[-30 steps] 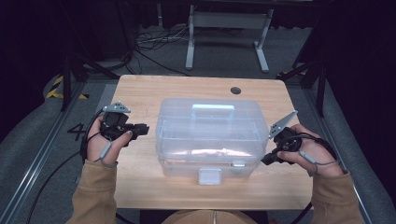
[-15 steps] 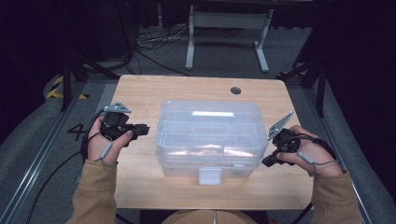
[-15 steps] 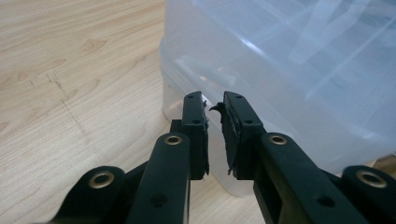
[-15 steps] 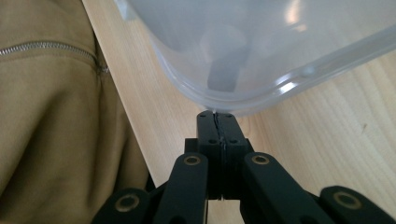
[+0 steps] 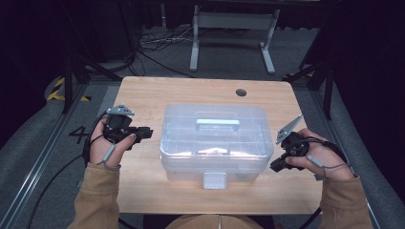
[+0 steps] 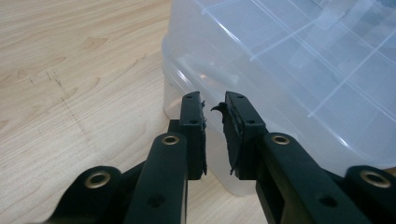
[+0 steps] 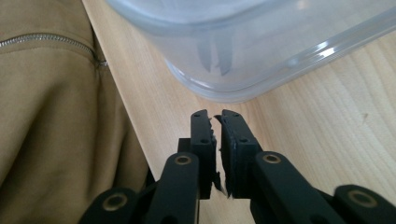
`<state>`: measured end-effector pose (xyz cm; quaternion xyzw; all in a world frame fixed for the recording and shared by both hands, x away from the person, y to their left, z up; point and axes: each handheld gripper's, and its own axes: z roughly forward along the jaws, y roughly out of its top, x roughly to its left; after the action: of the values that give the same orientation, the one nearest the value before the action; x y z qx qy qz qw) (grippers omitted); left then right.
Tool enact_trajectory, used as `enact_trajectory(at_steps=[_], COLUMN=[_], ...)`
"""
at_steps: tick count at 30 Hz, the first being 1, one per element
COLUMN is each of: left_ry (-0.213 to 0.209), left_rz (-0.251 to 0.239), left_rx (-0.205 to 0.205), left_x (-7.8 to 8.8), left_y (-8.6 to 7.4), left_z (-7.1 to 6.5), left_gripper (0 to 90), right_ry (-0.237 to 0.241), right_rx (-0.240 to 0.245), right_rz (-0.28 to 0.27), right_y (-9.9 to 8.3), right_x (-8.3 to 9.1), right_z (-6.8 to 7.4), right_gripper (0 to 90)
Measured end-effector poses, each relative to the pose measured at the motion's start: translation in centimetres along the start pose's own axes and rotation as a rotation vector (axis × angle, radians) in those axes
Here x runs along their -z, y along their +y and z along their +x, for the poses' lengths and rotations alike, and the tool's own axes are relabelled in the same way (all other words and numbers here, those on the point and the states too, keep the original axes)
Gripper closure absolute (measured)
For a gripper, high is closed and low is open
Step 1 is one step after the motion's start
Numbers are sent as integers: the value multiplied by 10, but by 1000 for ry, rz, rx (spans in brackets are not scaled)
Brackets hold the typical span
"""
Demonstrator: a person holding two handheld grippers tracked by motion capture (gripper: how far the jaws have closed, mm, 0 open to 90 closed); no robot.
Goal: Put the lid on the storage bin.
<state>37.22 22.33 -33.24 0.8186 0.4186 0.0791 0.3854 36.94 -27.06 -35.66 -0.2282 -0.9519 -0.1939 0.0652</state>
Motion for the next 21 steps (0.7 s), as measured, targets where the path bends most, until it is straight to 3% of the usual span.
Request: enact_trajectory(at_steps=[2, 10, 16, 21], left_ry=[2, 9, 19, 31], left_rz=[-2, -10, -17, -26], left_rx=[-1, 10, 17, 23], left_x=[0, 1, 3, 6], left_y=[0, -2, -5, -8], left_z=[1, 2, 3, 5], left_gripper=[764, 731, 725, 709], right_ry=[-12, -74, -163, -217], right_rx=[6, -46, -57, -109], right_rz=[-29, -192, -322, -438], right_y=[-1, -9, -13, -17], right_x=[2, 21, 35, 43], right_z=[-2, -7, -15, -25], right_gripper=[781, 593, 522, 458])
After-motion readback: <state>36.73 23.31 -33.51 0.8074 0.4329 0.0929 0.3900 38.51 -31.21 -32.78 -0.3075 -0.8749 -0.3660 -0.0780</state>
